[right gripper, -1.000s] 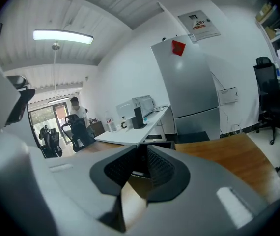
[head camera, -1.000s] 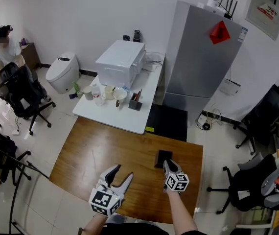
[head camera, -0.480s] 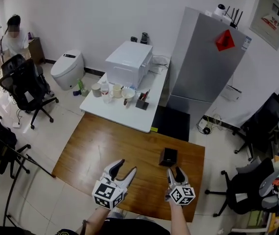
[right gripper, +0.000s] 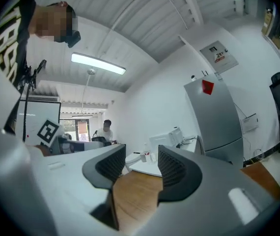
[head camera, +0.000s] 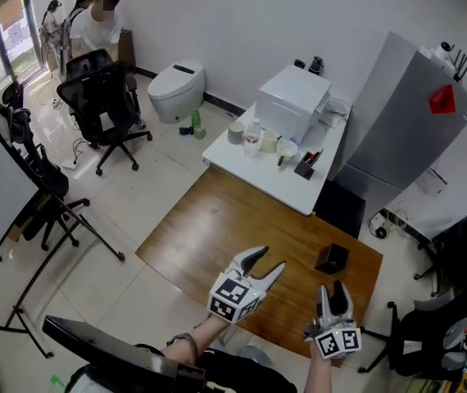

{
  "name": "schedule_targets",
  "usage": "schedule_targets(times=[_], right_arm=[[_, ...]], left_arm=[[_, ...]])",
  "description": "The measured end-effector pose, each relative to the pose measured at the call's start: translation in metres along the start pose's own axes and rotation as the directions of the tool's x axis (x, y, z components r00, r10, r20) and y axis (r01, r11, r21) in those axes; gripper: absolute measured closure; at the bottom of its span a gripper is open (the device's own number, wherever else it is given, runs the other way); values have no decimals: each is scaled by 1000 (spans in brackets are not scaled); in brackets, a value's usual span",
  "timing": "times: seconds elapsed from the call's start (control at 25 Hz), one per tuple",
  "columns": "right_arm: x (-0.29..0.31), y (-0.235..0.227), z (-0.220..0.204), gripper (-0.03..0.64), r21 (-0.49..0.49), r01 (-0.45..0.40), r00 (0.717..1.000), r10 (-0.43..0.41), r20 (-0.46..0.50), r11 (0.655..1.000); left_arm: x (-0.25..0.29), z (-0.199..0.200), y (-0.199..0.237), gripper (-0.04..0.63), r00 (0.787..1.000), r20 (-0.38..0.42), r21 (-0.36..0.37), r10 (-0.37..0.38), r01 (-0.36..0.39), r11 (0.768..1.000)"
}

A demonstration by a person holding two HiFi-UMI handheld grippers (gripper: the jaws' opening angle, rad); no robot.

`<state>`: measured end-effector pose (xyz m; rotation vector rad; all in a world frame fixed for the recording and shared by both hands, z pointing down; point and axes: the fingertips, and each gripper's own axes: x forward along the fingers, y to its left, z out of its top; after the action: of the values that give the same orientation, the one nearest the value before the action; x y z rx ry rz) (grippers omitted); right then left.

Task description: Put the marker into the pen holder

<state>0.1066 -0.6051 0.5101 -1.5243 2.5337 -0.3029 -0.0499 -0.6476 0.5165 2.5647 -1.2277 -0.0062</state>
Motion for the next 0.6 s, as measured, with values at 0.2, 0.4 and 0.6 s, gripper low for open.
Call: schedule_targets(times=[0.2, 0.4, 0.6], right_arm=[[3, 34, 37, 417, -119, -23, 999, 27, 38, 993], [-28, 47, 52, 417, -144, -20, 996, 32, 84, 989], [-109, 45, 54, 417, -166, 16, 994, 3, 114, 986]], left_arm=[[-15, -1, -7, 374, 999, 9, -5, -43, 43, 999], [-25, 8, -31, 382, 998, 42, 36, -53, 52, 998], [-44, 0, -87, 385, 996, 62, 75, -68, 63, 995]])
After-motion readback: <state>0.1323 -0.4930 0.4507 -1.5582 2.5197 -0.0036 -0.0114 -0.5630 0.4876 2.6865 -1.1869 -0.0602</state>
